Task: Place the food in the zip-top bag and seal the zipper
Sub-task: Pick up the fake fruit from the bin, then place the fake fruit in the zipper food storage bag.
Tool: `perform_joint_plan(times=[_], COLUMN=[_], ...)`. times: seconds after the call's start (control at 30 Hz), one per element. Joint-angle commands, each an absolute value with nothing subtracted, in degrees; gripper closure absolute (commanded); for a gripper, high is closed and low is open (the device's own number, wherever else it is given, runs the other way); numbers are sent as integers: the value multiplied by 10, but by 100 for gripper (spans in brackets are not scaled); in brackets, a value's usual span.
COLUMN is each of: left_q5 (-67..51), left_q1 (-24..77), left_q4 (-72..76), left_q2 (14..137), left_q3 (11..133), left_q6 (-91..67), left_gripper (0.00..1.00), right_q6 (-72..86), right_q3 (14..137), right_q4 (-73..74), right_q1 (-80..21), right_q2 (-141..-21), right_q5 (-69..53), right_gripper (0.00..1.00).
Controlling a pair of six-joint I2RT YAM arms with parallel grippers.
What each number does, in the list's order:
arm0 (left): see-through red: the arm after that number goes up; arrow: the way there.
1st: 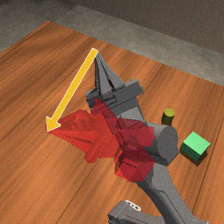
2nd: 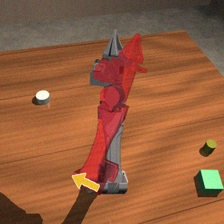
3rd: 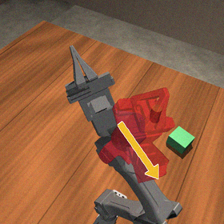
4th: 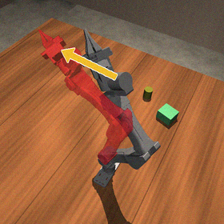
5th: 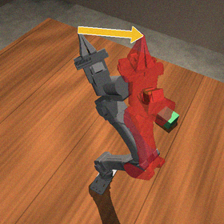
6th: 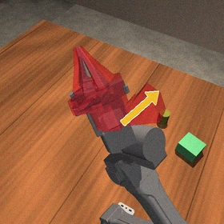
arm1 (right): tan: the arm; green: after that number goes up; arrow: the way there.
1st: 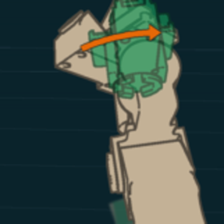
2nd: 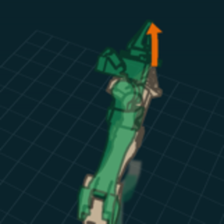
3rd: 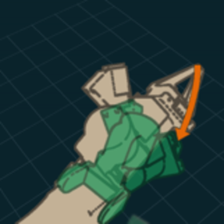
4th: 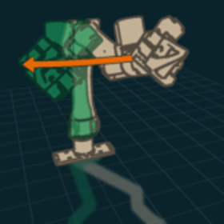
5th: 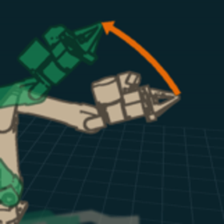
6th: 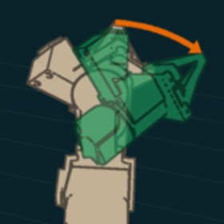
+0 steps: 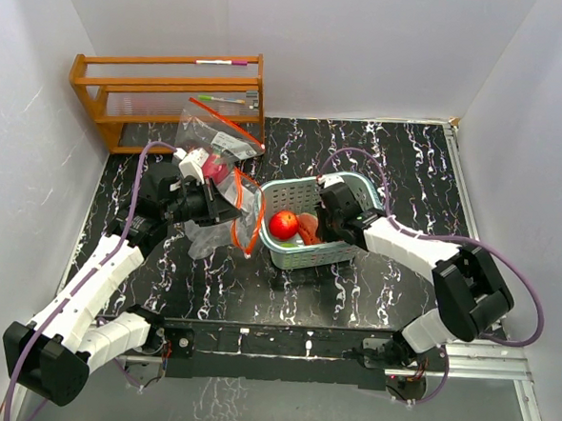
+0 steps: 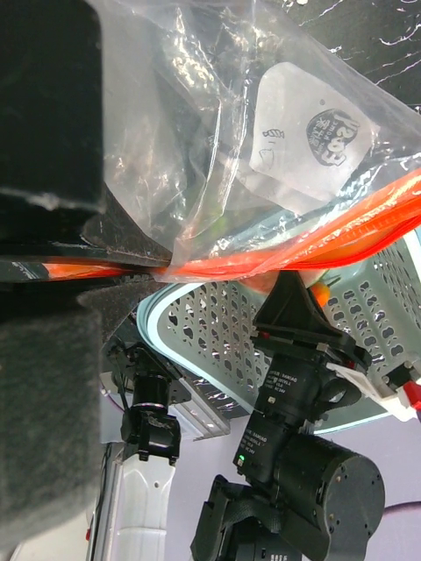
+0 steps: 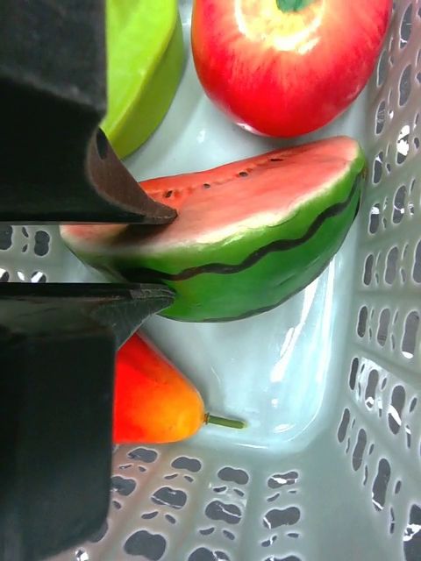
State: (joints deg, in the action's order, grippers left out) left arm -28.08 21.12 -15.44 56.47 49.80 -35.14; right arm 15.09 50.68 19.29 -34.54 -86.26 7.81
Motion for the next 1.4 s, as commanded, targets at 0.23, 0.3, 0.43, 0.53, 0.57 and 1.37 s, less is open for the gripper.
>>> perform_joint_plan(times=[0.23, 0.3, 0.43, 0.53, 0.57, 1.37], left_q5=[-289, -289, -291, -293, -293, -279], left_q1=[214, 214, 214, 214, 214, 214], left_q4=[-151, -150, -147, -144, -143, -159], left_q2=[563, 564, 565, 565, 565, 567], left_q3=[501, 500, 498, 495, 495, 523], left_q6=[-348, -350, -351, -353, -354, -347], left_gripper=[100, 100, 100, 100, 100, 100], right_q6=[128, 125, 121, 121, 122, 169], right_q3=[540, 537, 523, 517, 517, 626], right_q4=[202, 196, 169, 151, 147, 139], right_q1=[-346, -346, -346, -346, -346, -469], right_q2=[-710, -680, -628, -598, -588, -621], right_q5=[136, 141, 148, 145, 143, 76], right_gripper=[92, 92, 92, 92, 92, 92])
